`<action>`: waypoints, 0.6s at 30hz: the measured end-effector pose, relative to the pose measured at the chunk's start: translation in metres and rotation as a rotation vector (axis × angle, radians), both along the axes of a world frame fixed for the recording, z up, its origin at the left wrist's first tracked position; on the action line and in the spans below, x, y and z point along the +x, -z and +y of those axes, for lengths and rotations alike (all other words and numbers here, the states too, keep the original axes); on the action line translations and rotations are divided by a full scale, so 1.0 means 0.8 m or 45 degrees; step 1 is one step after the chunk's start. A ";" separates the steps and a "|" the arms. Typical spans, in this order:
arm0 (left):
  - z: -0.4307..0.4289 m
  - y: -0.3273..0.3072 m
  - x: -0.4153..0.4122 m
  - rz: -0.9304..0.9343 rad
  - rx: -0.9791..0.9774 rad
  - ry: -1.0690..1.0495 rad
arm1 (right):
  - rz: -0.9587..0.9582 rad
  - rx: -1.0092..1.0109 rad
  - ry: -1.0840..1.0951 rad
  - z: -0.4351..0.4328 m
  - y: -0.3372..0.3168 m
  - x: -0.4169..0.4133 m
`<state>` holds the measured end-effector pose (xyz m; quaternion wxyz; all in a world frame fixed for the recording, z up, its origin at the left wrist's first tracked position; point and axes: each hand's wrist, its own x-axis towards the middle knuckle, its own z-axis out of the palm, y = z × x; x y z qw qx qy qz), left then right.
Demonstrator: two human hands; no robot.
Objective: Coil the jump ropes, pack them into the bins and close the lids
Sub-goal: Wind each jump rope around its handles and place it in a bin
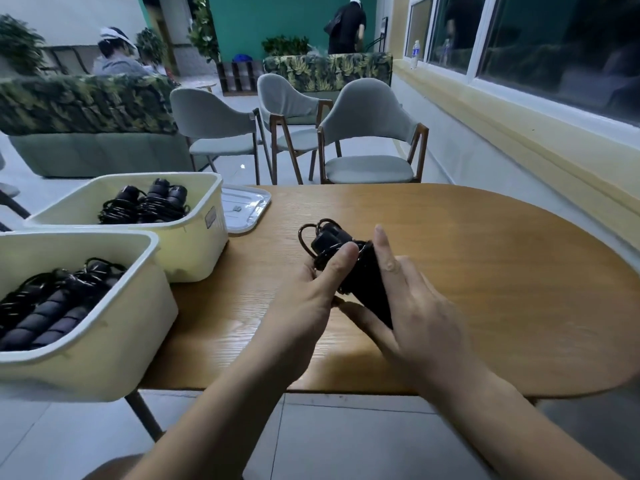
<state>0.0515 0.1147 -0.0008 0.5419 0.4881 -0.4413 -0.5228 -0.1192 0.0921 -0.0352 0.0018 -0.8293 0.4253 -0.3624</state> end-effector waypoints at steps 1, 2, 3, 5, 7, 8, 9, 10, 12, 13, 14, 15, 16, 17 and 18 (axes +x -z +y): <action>0.003 -0.006 0.007 -0.016 -0.010 -0.013 | -0.048 0.061 -0.034 0.001 -0.002 0.003; 0.006 -0.013 0.015 -0.033 -0.022 -0.027 | -0.102 0.128 -0.075 0.002 -0.005 0.007; 0.009 -0.019 0.024 -0.056 -0.030 -0.042 | -0.157 0.199 -0.119 0.003 -0.008 0.009; 0.019 -0.037 0.046 -0.103 -0.049 -0.069 | -0.254 0.296 -0.211 0.005 -0.018 0.021; 0.028 -0.053 0.068 -0.162 -0.064 -0.077 | -0.336 0.353 -0.293 0.009 -0.031 0.037; 0.033 -0.062 0.081 -0.186 -0.072 -0.092 | -0.360 0.369 -0.338 0.011 -0.038 0.047; 0.039 -0.070 0.095 -0.206 -0.076 -0.122 | -0.371 0.385 -0.380 0.013 -0.046 0.059; 0.044 -0.078 0.108 -0.224 -0.079 -0.156 | -0.373 0.396 -0.418 0.015 -0.054 0.071; 0.053 -0.093 0.135 -0.258 -0.086 -0.211 | -0.370 0.412 -0.495 0.018 -0.068 0.097; 0.057 -0.100 0.150 -0.269 -0.081 -0.229 | -0.365 0.419 -0.527 0.019 -0.076 0.111; 0.062 -0.107 0.165 -0.267 -0.070 -0.238 | -0.362 0.425 -0.555 0.021 -0.084 0.126; 0.067 -0.114 0.180 -0.259 -0.066 -0.234 | -0.362 0.435 -0.581 0.021 -0.092 0.141; 0.070 -0.120 0.196 -0.239 -0.065 -0.228 | -0.360 0.447 -0.609 0.021 -0.099 0.155; 0.073 -0.125 0.211 -0.220 -0.066 -0.228 | -0.352 0.456 -0.639 0.021 -0.107 0.170; 0.075 -0.130 0.226 -0.206 -0.062 -0.240 | -0.336 0.462 -0.665 0.020 -0.112 0.185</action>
